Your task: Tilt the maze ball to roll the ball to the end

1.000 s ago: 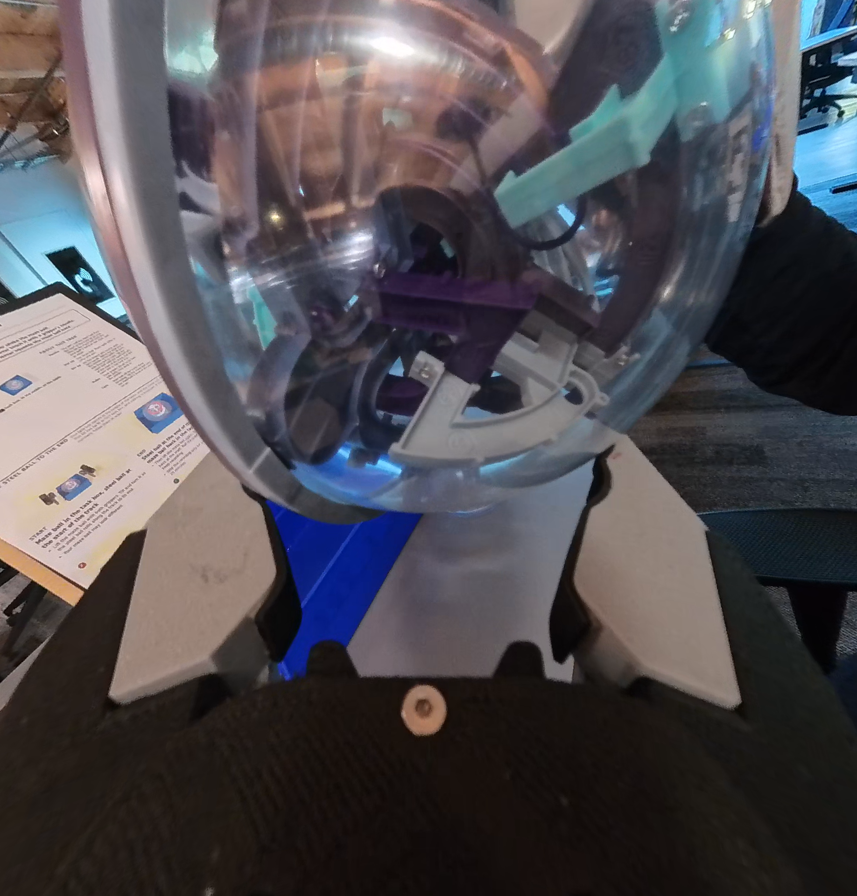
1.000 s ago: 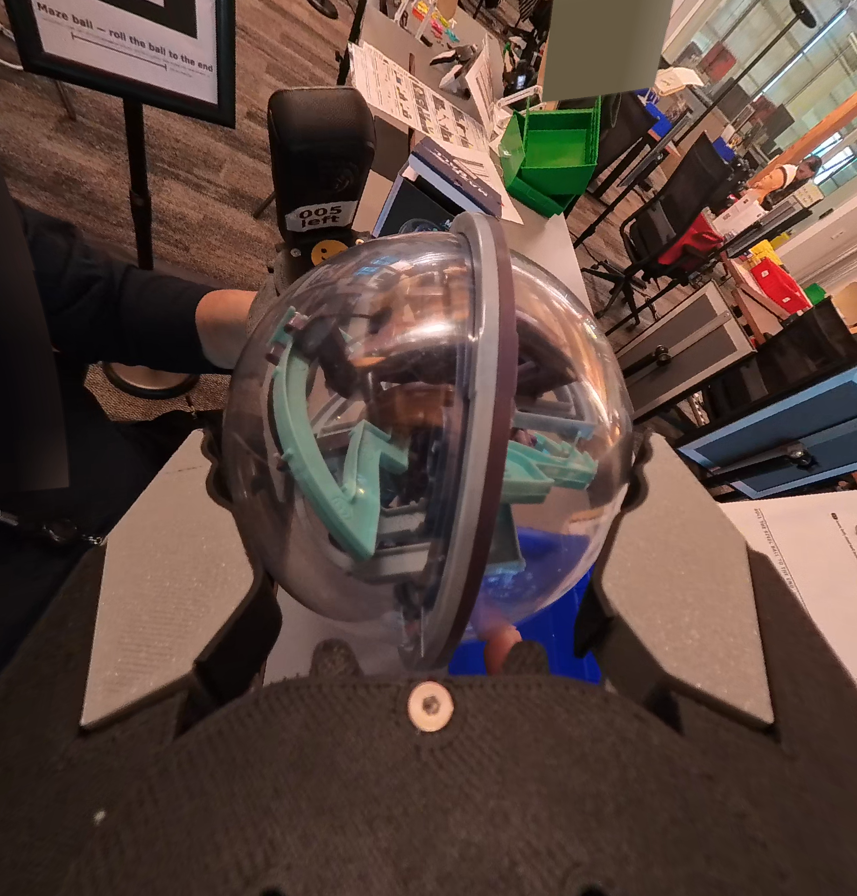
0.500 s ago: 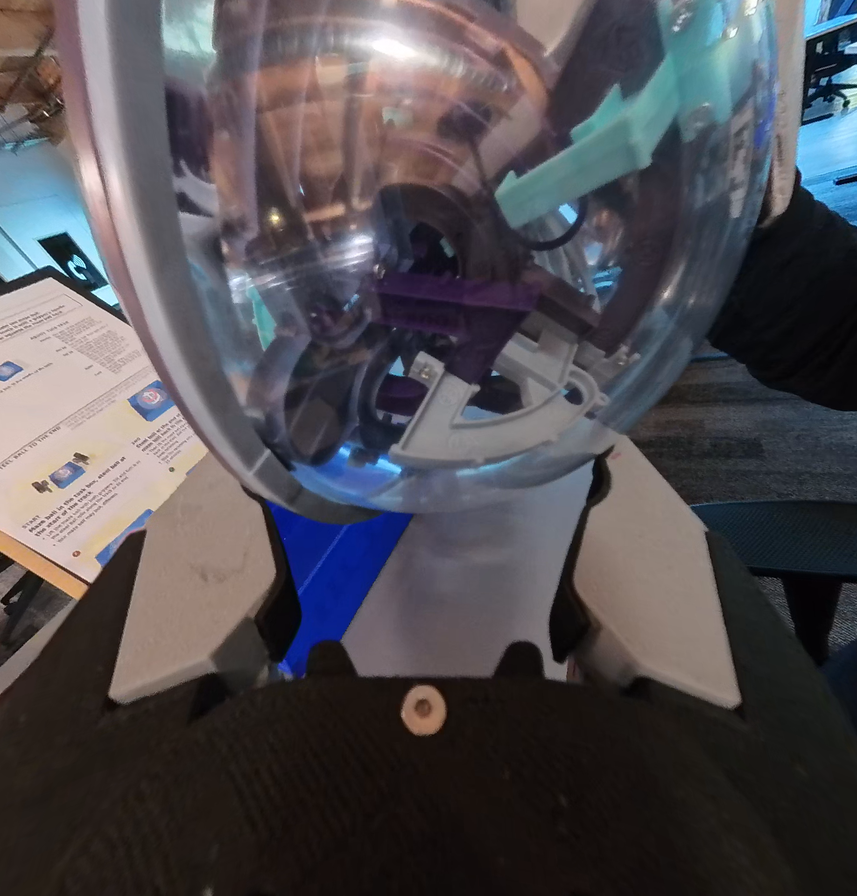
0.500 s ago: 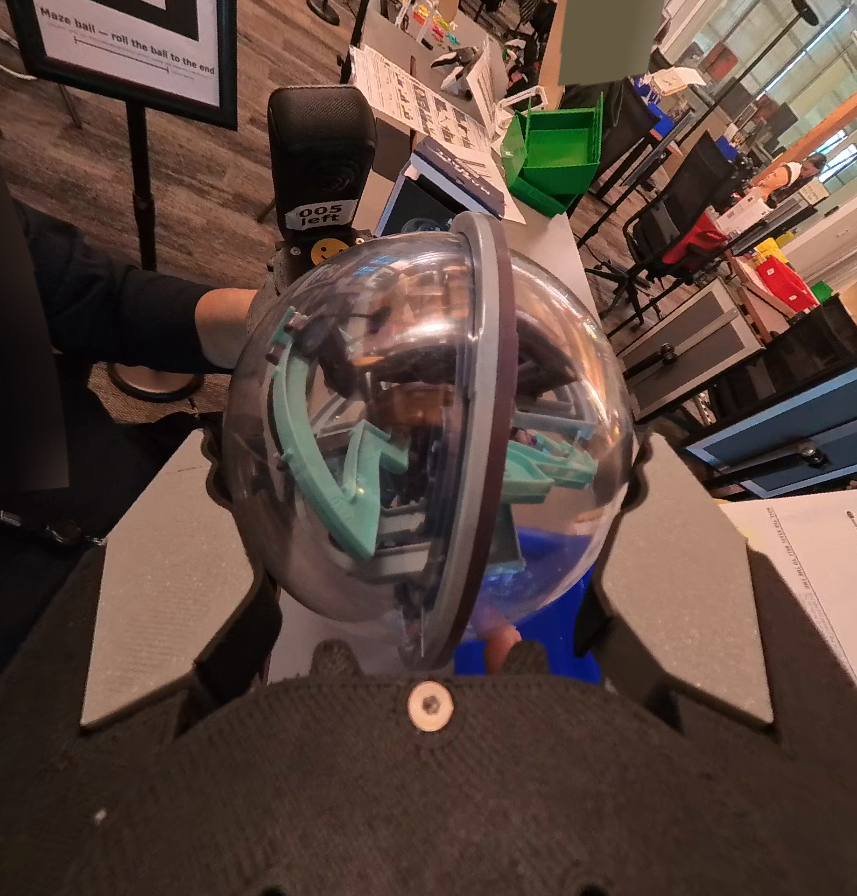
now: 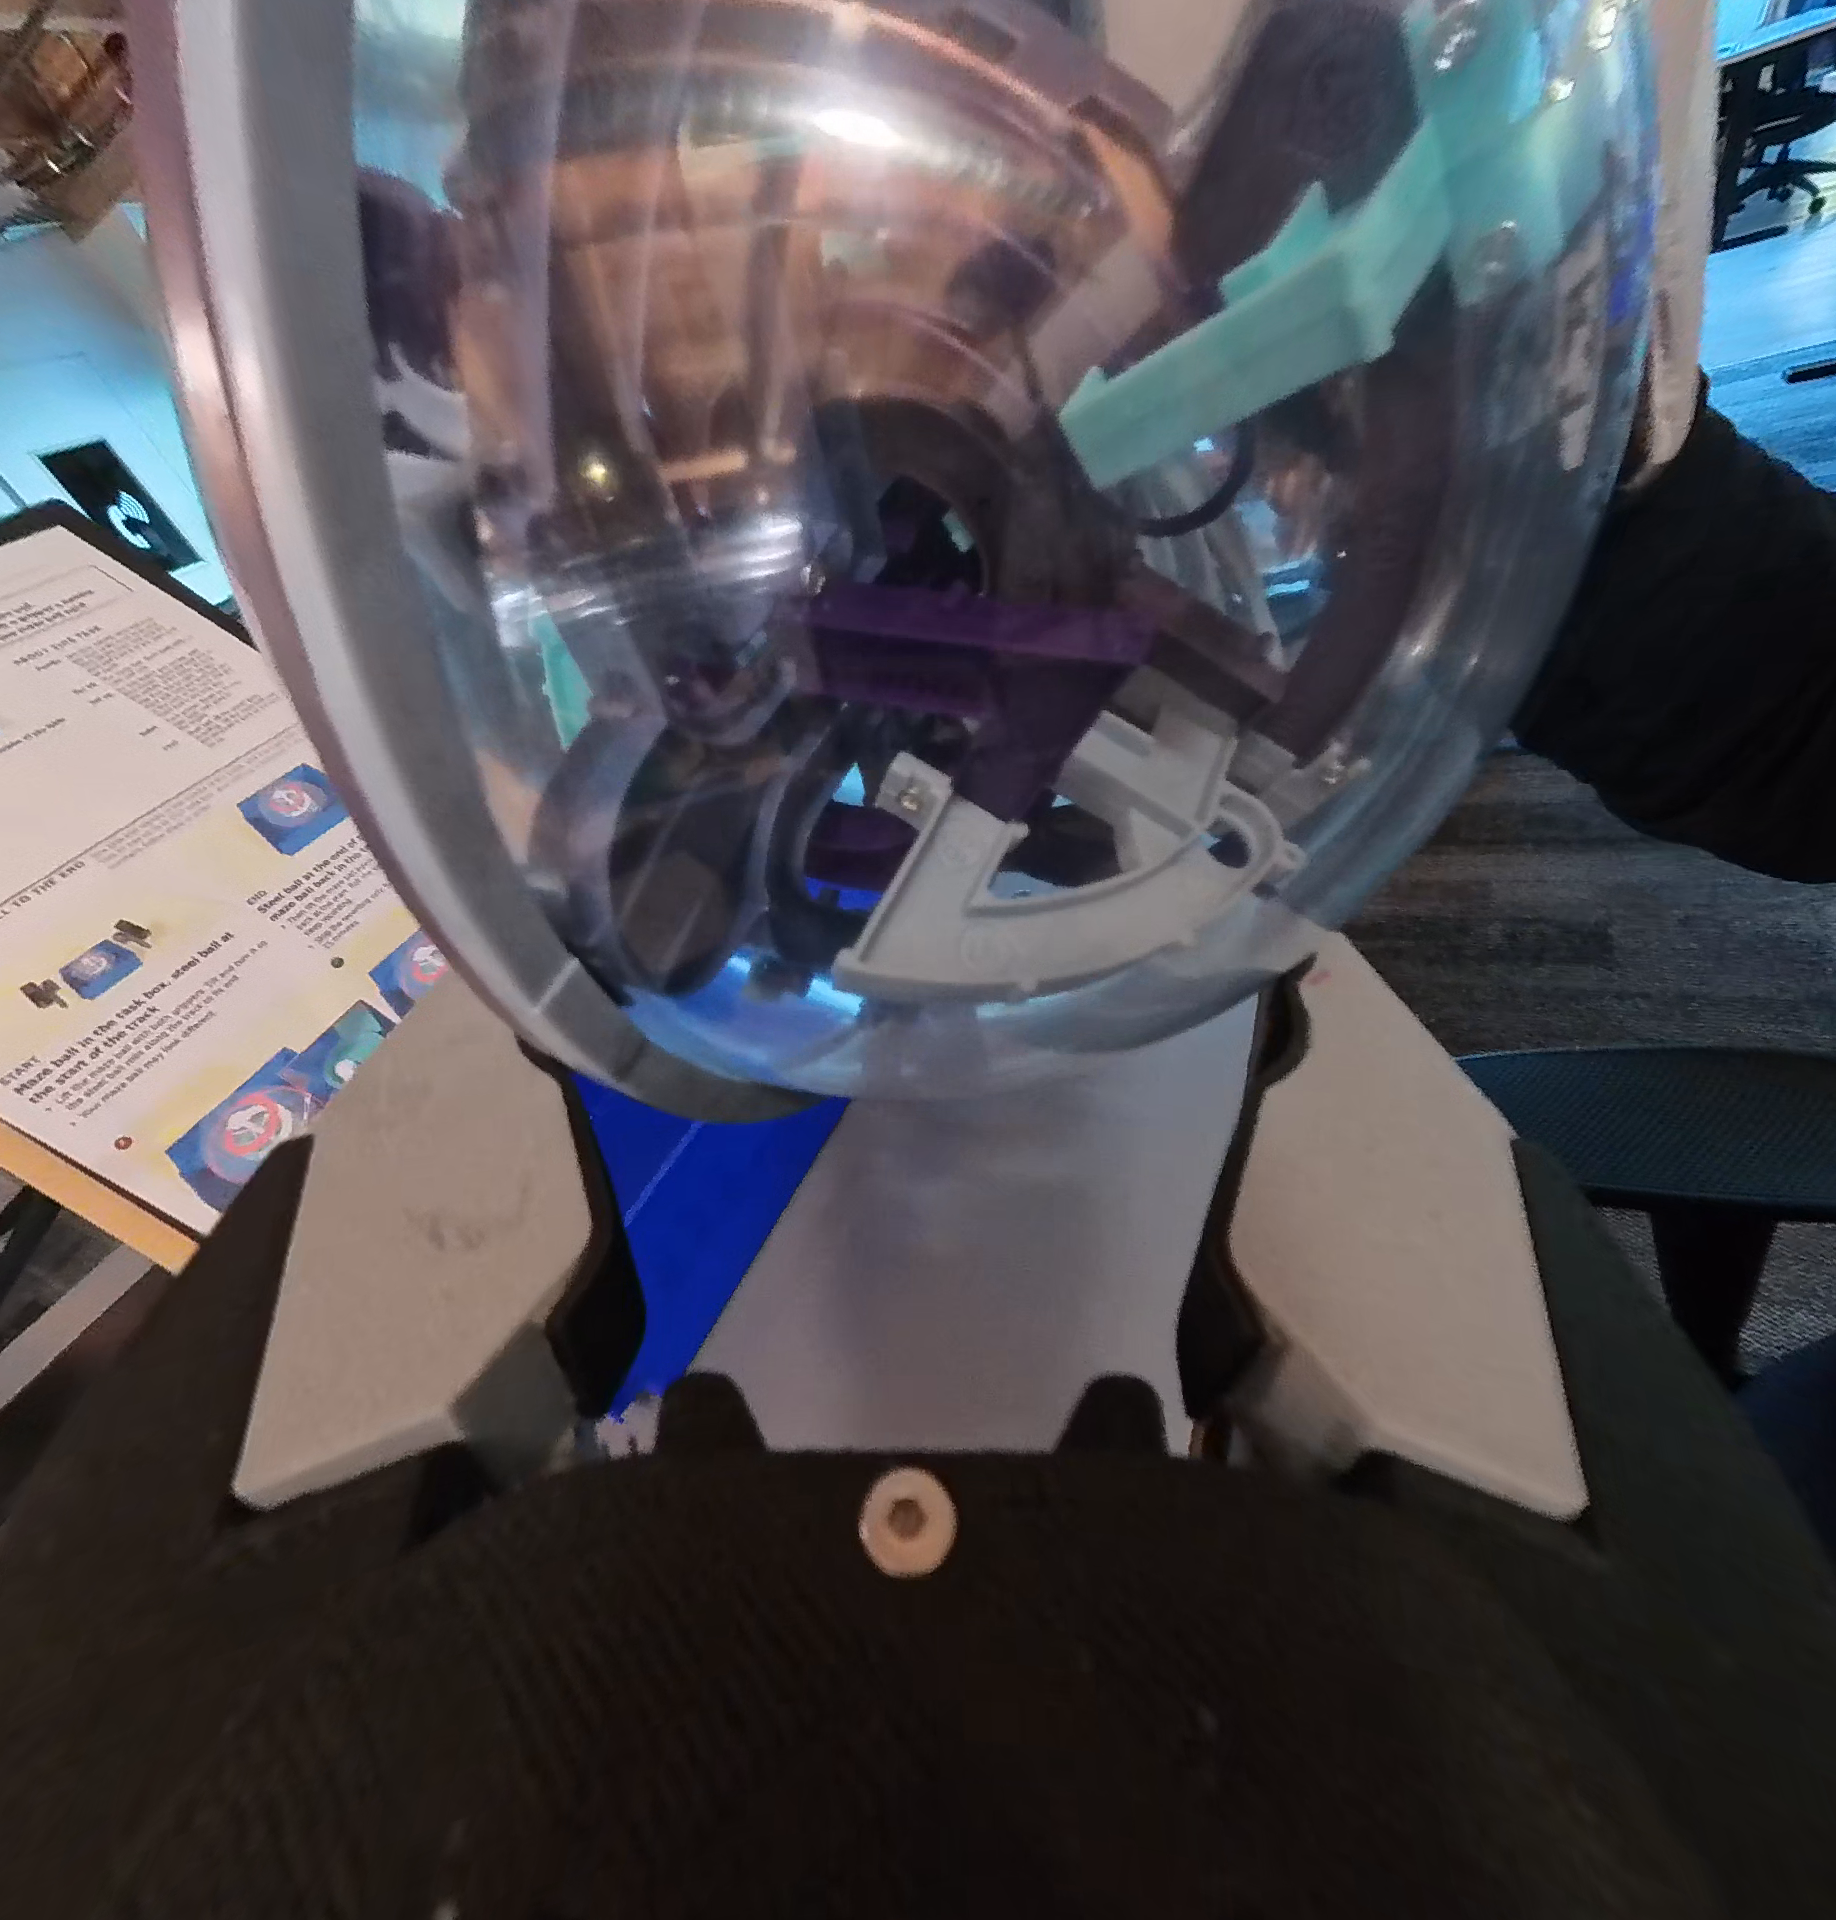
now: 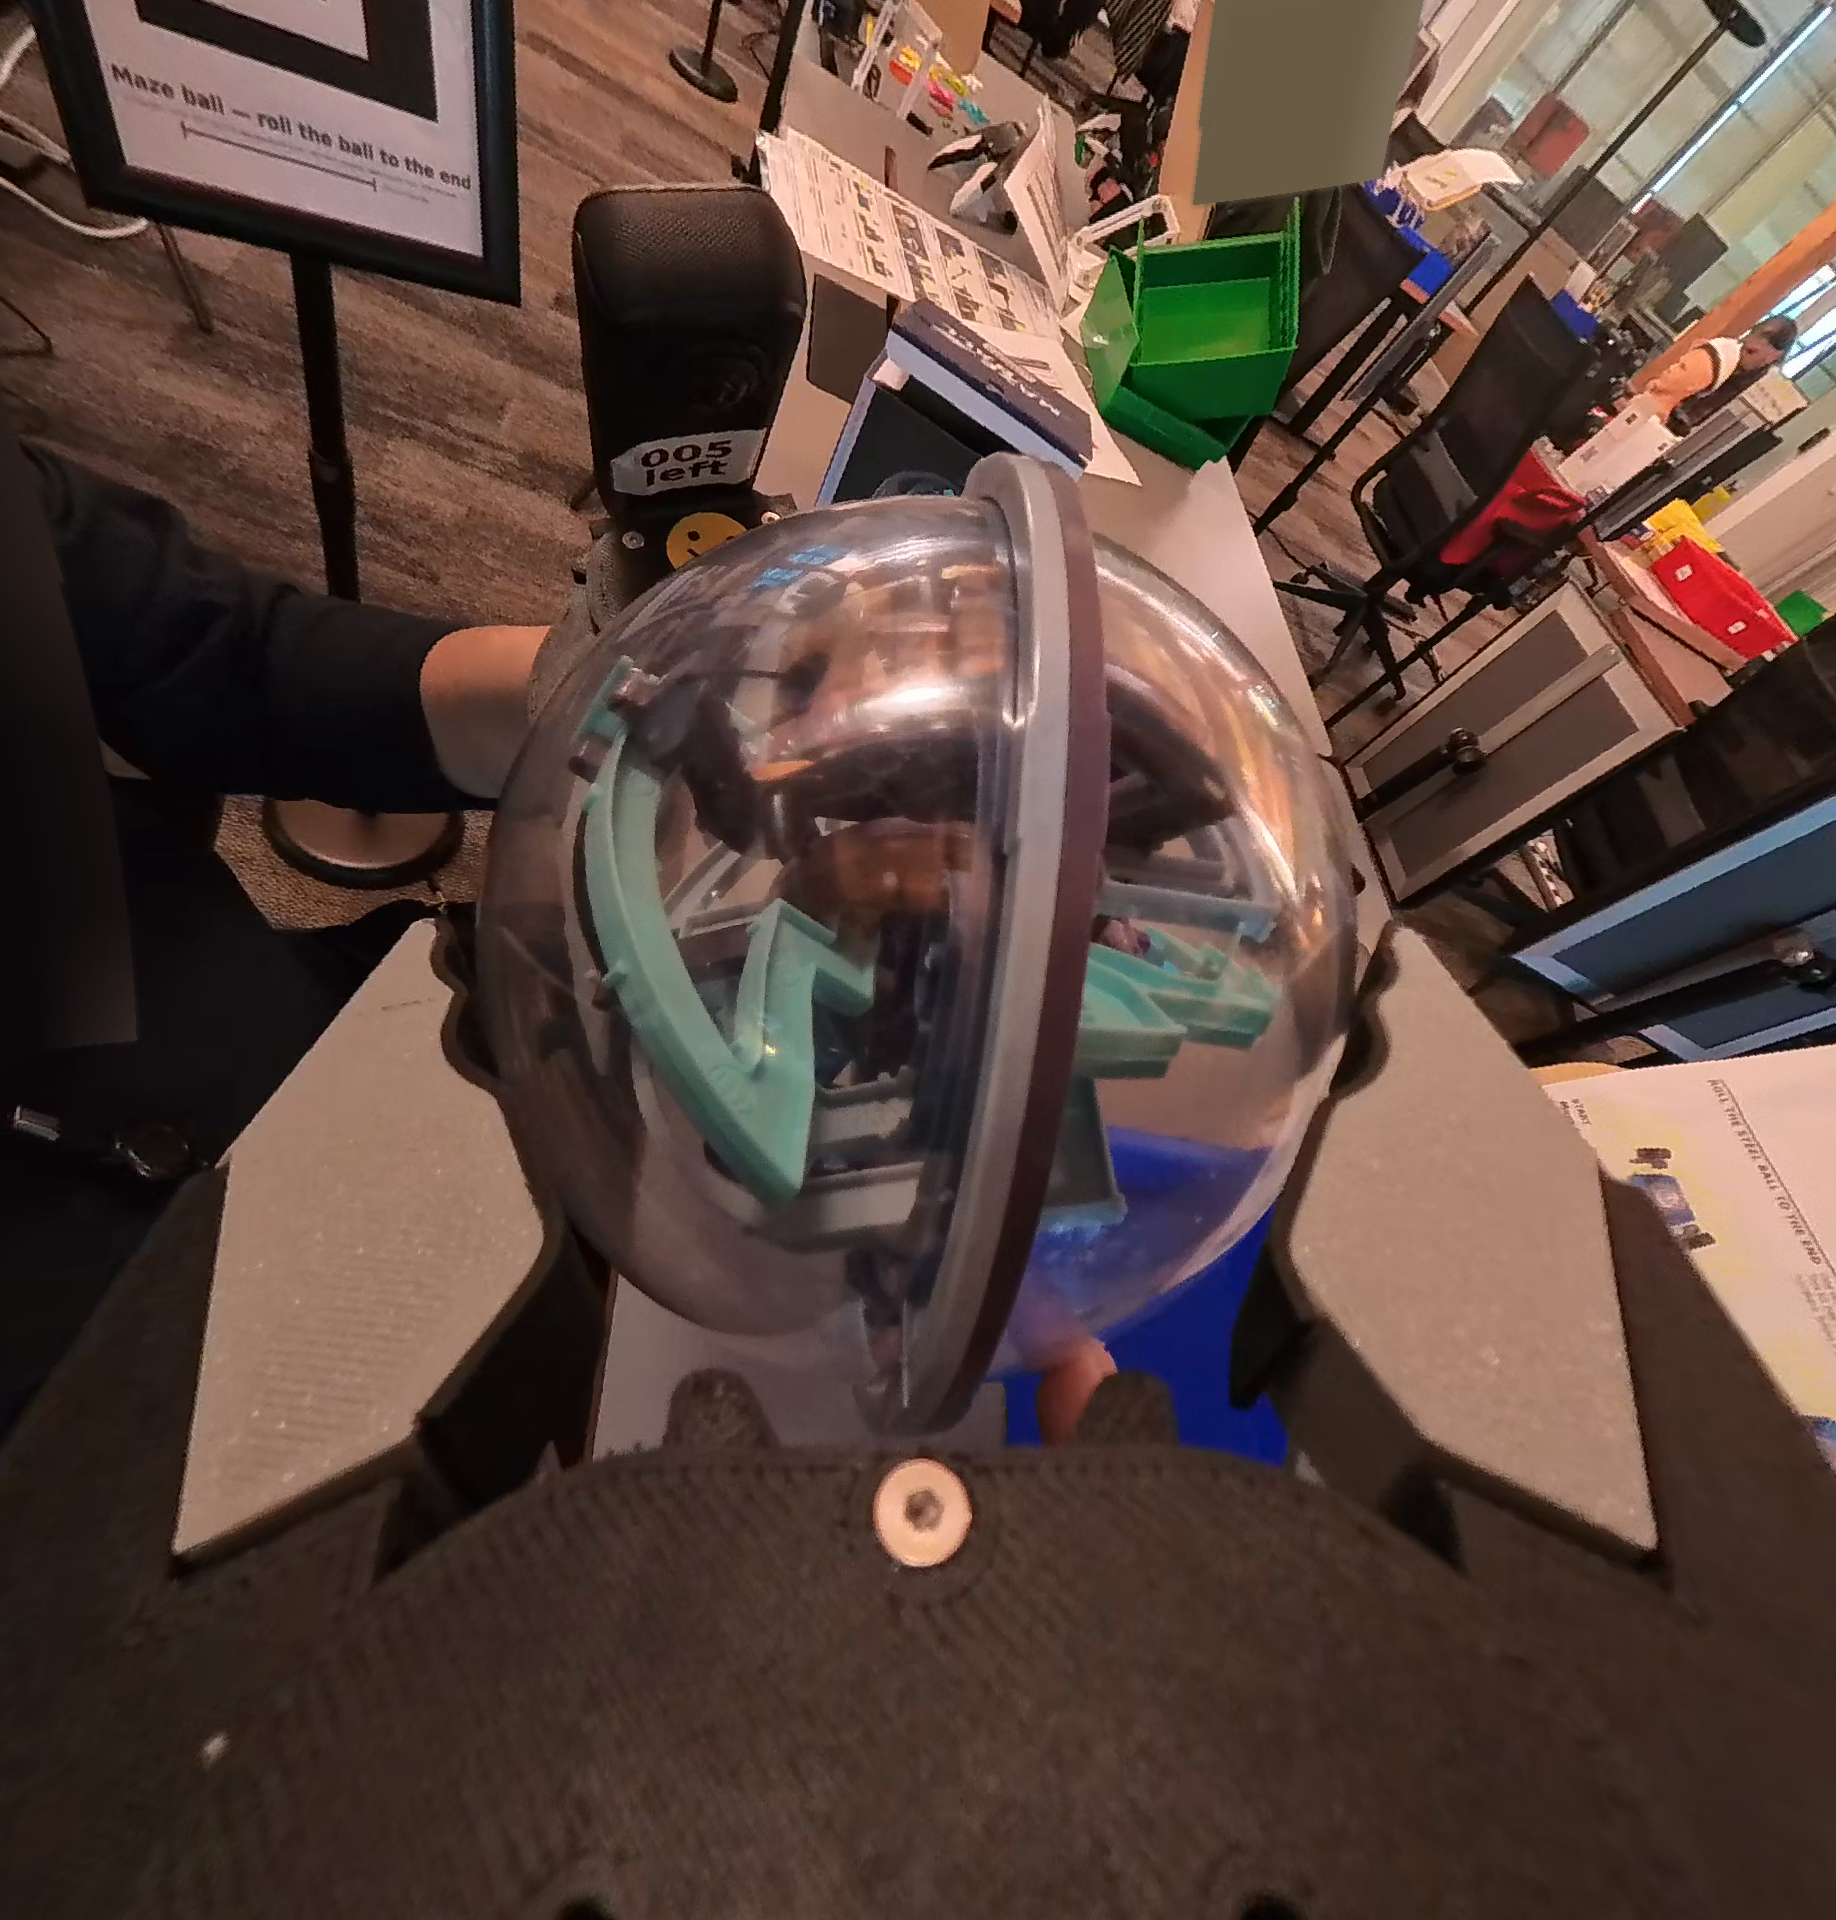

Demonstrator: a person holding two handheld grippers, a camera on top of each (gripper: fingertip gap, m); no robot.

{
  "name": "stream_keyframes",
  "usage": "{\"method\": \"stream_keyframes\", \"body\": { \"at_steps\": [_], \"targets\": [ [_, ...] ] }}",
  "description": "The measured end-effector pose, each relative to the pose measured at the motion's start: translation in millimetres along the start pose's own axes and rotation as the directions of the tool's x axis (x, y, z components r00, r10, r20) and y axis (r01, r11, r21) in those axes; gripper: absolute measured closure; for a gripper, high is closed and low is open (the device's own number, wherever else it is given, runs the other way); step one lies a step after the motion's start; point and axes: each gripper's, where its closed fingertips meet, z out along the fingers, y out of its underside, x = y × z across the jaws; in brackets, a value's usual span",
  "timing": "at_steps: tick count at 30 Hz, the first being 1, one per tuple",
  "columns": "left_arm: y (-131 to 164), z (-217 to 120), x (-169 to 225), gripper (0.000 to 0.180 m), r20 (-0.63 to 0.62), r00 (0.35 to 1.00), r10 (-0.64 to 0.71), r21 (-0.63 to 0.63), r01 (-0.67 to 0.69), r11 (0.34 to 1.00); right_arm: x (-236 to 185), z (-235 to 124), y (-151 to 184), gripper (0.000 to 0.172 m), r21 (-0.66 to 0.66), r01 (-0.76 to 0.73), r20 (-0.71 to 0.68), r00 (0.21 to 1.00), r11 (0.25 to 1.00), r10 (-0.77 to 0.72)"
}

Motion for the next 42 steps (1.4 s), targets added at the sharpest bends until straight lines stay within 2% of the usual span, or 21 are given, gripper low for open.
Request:
{"method": "stream_keyframes", "body": {
  "at_steps": [15, 26, 42],
  "targets": [
    [13, 4, 5, 0.047, -0.015, 0.999, -0.039, -0.018, 0.039, 0.999, -2, 3, 14, 0.014, 0.017, -0.05, 0.017, 0.999, 0.999, 0.05],
    [30, 9, 10, 0.047, -0.051, 0.992, -0.113, -0.042, 0.111, 0.993, -3, 9, 33, 0.014, 0.015, -0.139, 0.04, 0.99, 0.99, 0.138],
    [40, 14, 14, 0.047, -0.065, 0.988, -0.139, -0.06, 0.135, 0.989, -4, 10, 43, 0.014, -0.006, -0.162, 0.044, 0.986, 0.987, 0.162]
  ]
}}
